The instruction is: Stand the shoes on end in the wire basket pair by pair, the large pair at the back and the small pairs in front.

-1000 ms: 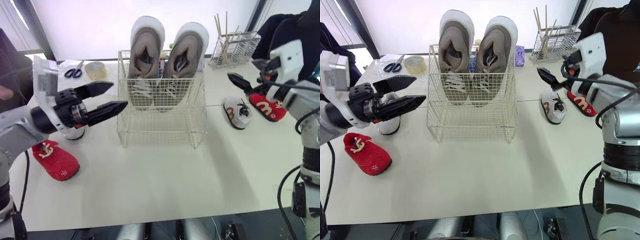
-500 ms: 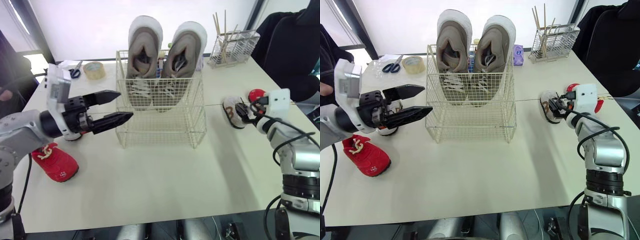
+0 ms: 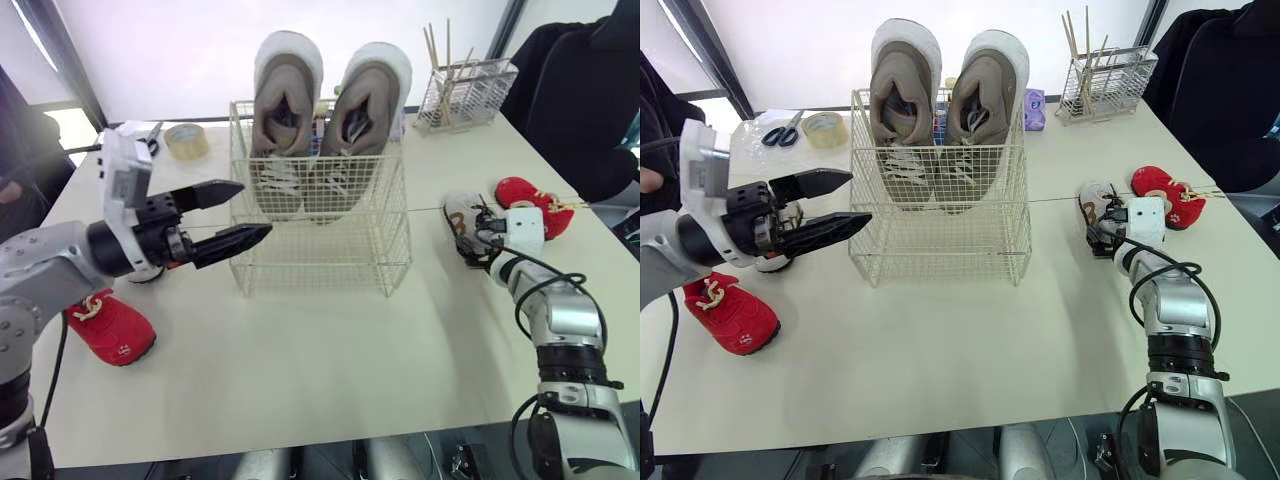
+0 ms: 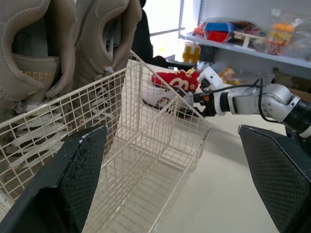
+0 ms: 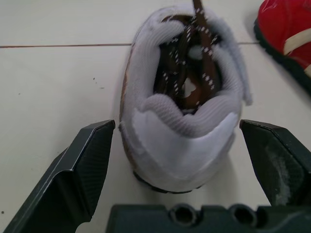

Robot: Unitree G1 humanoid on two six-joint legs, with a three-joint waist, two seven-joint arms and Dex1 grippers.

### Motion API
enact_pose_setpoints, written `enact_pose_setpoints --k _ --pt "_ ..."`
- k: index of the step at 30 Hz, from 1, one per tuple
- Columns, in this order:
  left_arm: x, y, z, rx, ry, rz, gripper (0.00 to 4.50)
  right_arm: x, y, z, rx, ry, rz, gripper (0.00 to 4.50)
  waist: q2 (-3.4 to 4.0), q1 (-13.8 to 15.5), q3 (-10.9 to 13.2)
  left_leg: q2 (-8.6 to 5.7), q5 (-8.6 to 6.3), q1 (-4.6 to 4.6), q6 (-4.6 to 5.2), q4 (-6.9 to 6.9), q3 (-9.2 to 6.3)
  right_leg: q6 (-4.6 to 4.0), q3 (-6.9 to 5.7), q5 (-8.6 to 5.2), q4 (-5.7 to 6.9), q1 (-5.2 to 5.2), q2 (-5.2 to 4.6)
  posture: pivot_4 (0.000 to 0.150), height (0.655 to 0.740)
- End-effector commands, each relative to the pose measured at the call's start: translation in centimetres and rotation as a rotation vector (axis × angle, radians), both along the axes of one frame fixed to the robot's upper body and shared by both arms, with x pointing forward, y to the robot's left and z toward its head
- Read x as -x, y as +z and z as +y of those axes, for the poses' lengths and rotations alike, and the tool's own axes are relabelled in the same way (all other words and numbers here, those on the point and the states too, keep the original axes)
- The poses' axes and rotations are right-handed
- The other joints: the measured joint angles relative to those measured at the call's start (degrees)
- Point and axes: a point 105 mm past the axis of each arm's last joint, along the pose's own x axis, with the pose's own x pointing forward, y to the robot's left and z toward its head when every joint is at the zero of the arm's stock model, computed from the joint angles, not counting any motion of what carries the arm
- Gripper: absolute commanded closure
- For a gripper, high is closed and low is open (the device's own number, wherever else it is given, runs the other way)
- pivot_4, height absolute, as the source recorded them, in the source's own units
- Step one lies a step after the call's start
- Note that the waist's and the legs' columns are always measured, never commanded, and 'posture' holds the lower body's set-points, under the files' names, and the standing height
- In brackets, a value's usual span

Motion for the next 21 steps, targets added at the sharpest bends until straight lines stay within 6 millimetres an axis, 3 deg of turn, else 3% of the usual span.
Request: enact_pose_setpoints --k 1,5,8,10,12,16,19,21 --pt "0.1 0.5 -0.2 -0.005 0.007 -0.042 0.00 -0.7 2.4 0.3 -0.002 0.015 -0.092 1.66 0.00 0.0 0.0 0.00 0.00 0.00 0.00 0.00 0.00 0.00 0.00 0.00 0.00 0.00 0.00 0.150 0.7400" --pt "-0.1 0.4 -0.2 -0.003 0.014 -0.043 0.00 -0.6 3.1 0.2 -0.005 0.022 -0.123 3.40 0.00 0.0 0.0 0.00 0.00 0.00 0.00 -0.04 0.00 0.00 0.00 0.00 -0.02 -0.01 0.00 0.150 0.7400" --pt "-0.3 0.4 -0.2 0.004 0.015 -0.047 0.00 -0.4 4.7 0.1 -0.011 0.040 -0.180 4.05 0.00 0.0 0.0 0.00 0.02 0.01 -0.02 -0.11 0.00 0.00 0.00 0.00 -0.05 -0.01 0.00 0.150 0.7400" --pt "-0.5 0.6 -0.1 0.016 0.019 -0.051 0.00 -0.2 7.0 0.3 -0.001 0.081 -0.258 4.19 0.00 0.0 0.0 -0.01 0.03 0.01 -0.04 -0.15 0.00 0.00 0.00 0.00 -0.06 -0.02 0.00 0.150 0.7400" --pt "-0.8 1.1 0.2 0.037 0.024 -0.054 0.00 0.0 10.6 0.6 0.030 0.137 -0.361 4.19 0.04 0.0 0.0 -0.01 0.04 0.01 -0.06 -0.20 0.00 0.00 0.01 0.00 -0.06 -0.07 0.00 0.150 0.7400" --pt "-1.4 2.5 0.8 0.087 0.020 -0.056 0.00 1.5 19.9 1.9 0.172 0.314 -0.615 4.19 0.25 -0.1 0.2 -0.02 0.08 -0.01 -0.04 -0.25 0.03 0.01 0.01 0.00 -0.05 -0.13 -0.01 0.150 0.7400" --pt "-2.0 3.5 1.3 0.122 0.005 -0.047 0.00 3.4 25.6 3.9 0.294 0.470 -0.776 4.19 0.32 -0.3 0.2 -0.01 0.09 -0.01 -0.04 -0.35 0.05 0.01 0.01 0.00 -0.07 -0.19 0.00 0.150 0.7400" --pt "-2.2 4.1 1.7 0.156 -0.021 -0.018 0.00 5.4 29.0 6.2 0.393 0.621 -0.887 4.19 0.26 -0.8 0.3 0.08 0.09 0.02 -0.06 -0.46 0.02 0.00 -0.02 0.00 -0.14 -0.16 0.07 0.150 0.7400"
